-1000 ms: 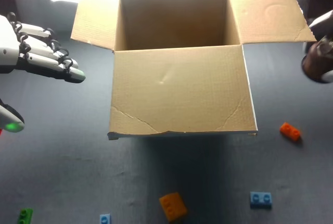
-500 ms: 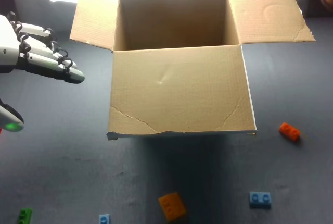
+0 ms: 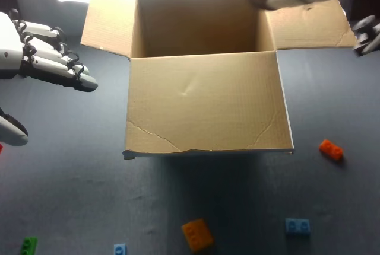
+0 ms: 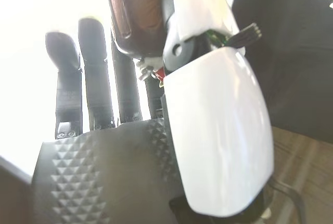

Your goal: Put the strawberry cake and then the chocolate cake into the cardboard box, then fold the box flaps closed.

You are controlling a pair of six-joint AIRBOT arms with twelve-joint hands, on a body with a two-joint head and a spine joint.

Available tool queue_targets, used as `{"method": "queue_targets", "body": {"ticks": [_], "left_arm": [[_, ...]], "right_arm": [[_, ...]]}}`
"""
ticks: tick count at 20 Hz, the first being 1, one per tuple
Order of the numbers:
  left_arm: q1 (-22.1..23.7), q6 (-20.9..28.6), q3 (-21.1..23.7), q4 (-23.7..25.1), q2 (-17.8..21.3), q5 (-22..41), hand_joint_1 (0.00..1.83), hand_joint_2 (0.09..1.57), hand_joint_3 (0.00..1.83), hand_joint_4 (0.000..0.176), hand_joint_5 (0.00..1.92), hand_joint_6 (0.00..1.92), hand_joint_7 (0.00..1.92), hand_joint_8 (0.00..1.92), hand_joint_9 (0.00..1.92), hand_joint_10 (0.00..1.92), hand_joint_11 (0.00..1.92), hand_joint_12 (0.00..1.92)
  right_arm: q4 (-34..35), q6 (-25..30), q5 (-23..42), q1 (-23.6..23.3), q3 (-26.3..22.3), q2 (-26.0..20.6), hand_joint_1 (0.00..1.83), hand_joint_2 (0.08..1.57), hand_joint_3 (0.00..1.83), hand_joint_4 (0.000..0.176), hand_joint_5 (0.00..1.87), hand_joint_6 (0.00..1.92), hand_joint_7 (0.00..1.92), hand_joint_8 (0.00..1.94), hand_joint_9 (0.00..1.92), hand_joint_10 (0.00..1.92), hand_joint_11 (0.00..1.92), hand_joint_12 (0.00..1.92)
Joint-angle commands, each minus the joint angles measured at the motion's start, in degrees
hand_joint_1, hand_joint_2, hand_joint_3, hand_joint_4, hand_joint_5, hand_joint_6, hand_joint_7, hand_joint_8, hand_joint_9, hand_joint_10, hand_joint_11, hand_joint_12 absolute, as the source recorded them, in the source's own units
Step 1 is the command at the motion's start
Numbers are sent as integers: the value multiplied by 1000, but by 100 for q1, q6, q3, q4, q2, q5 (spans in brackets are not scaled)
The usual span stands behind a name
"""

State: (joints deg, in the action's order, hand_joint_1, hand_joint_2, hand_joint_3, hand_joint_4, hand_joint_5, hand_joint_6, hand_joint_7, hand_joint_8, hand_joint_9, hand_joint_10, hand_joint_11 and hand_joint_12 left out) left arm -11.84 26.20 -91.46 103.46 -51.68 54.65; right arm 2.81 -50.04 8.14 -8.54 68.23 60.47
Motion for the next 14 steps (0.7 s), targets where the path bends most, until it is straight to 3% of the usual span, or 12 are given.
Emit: {"method": "queue_targets", "body": {"ticks": [1,7,11,12,14], "left_arm": [[46,-9,-17,-405,25,-2,297,1124,1,76,137,0,219,0,320,1,0,1077],[43,9,-12,-405,27,-2,298,1124,0,74,140,0,217,0,330,4,0,1084],[43,9,-6,-404,25,-2,298,1129,2,73,153,6,207,2,328,2,0,1096],[43,9,-4,-404,21,-2,313,1126,0,62,159,6,218,4,335,4,0,1110],[43,9,9,-404,21,-2,301,1132,2,65,125,0,200,0,311,1,0,1060]], "right_arm": [[11,-123,626,-53,59,40,1194,1207,0,0,820,1105,814,1455,569,1732,413,1921],[42,-262,669,216,661,882,1192,1205,0,0,794,1150,841,1408,598,1666,421,1921],[59,-376,738,226,786,1060,1191,1215,1,0,782,1151,818,1463,568,1733,407,1921],[4,-376,780,226,791,1065,1189,1216,0,0,786,1151,810,1468,553,1724,413,1921],[-9,-444,760,239,798,1076,1184,1212,0,0,787,1169,824,1423,584,1691,407,1921]]}}
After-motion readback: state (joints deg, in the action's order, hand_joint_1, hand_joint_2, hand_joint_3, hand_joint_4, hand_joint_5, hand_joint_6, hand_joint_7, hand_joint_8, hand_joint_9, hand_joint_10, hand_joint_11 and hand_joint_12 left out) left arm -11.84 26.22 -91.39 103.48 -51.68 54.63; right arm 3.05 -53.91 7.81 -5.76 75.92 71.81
